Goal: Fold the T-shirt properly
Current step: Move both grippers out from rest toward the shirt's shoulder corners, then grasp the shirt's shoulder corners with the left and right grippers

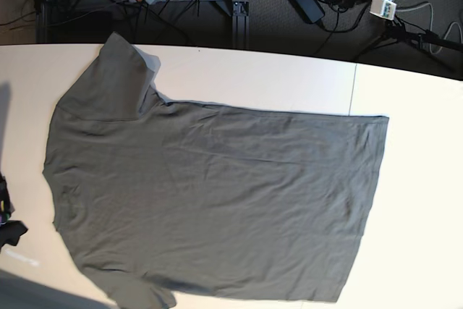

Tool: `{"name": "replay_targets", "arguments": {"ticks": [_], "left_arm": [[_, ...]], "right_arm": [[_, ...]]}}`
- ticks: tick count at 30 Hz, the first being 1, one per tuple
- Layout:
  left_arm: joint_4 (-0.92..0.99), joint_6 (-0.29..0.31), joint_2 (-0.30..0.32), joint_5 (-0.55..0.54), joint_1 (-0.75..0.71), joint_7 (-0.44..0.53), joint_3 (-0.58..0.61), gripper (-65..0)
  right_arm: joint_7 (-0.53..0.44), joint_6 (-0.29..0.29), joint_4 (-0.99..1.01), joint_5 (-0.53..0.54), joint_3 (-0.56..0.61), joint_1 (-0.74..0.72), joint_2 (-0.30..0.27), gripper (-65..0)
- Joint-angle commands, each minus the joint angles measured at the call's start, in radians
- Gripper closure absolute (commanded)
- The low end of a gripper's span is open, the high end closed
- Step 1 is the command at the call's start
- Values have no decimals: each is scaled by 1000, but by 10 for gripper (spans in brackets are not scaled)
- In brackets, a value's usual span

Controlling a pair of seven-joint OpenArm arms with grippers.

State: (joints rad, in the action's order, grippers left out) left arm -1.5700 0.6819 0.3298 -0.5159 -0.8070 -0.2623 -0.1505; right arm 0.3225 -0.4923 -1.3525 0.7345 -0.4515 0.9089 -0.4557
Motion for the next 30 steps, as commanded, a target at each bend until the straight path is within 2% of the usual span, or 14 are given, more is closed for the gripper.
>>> {"name": "replay_targets", "arguments": {"ticks": [1,4,5,7,9,19,30], "left_arm": [[-58,16,11,-12,-26,18,-13,-216],[-171,16,26,-14,-47,6,-16,-221],[-197,16,29,-26,-47,-19,-16,-241],[-230,16,32,-65,-46,-51,-16,-294],[-238,16,38,-106,-43,-54,-16,-338],[-238,16,79,-117,-12,-57,-18,-345],[-237,16,146,-183,90,-74,-67,-347]], "right_arm": [[19,-73,-63,47,-31,33,-12,-58],[135,-73,-223,172,-95,53,-12,-188],[160,-73,-266,209,-114,53,-13,-237],[164,-73,-336,269,-146,48,-16,-310],[164,-73,-387,321,-172,27,-16,-350],[185,-74,-325,344,-168,-207,-21,-373],[214,-74,-96,347,16,-372,-8,-373]]}}
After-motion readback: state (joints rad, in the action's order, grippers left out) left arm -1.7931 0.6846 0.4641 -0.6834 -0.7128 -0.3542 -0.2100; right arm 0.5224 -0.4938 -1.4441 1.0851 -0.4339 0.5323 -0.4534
